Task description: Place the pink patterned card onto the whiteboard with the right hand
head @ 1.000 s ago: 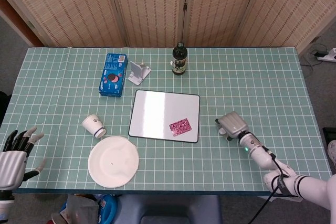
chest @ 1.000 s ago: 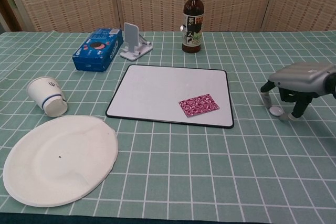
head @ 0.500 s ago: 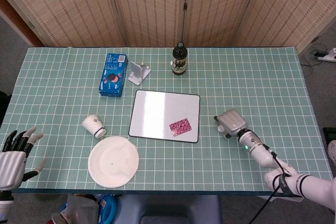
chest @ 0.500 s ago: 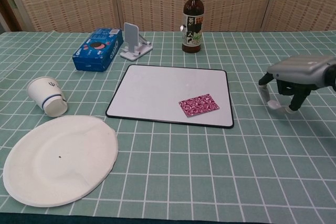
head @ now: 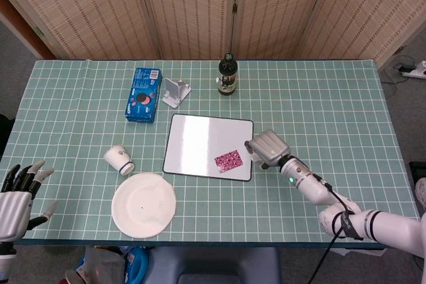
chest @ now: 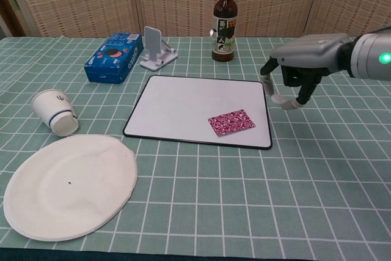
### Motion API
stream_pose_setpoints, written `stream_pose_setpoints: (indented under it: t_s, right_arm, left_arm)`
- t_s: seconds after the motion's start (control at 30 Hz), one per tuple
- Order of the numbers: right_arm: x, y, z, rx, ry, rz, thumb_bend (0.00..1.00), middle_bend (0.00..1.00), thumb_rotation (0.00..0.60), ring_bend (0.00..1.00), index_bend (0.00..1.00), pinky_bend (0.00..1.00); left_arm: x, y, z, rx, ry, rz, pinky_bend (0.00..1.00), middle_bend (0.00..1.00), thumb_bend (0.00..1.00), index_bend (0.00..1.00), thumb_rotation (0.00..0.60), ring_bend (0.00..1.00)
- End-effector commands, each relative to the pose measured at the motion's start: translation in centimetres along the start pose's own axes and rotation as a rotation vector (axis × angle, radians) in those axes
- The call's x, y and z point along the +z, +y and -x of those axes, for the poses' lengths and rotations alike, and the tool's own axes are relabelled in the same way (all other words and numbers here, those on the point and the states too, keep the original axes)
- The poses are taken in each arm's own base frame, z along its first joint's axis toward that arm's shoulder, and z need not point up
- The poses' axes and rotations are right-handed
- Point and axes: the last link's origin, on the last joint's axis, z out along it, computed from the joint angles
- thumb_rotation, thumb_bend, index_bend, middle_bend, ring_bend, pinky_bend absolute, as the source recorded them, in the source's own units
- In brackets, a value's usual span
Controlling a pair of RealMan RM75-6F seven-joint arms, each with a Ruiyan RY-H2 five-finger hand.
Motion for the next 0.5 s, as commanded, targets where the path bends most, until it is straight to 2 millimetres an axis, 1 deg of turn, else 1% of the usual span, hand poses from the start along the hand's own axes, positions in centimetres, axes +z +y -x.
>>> stream_pose_setpoints:
  t_s: [0.03,0.33,0.5]
  right_arm:
    - [1.3,-1.4,-0.6,-0.010,-0.011,-0.019,0.27,0.97,0.600,1.00,0.46,0.97]
    - [3.4,-3.3,-1.0,-0.052,-0.044,-0.029,0.27,0.97,0.600,1.00,0.46,0.97]
    - [4.0,-4.2,-0.5,-0.087,-0.066,-0.037,0.27,0.97,0.600,1.00,0.46,0.97]
  left_arm:
    - [0.0,-0.1,0.0,0.001,-0.001,-0.004,0.05,0.10,0.29,0.19,0.600,0.12]
    - [-0.2,-0.4,-0.1,0.006,0.000,-0.010,0.05,0.10,0.29,0.19,0.600,0.12]
    - [-0.2,-0.6,-0.1,0.007,0.000,-0.013,0.05,0.10,0.29,0.19,0.600,0.12]
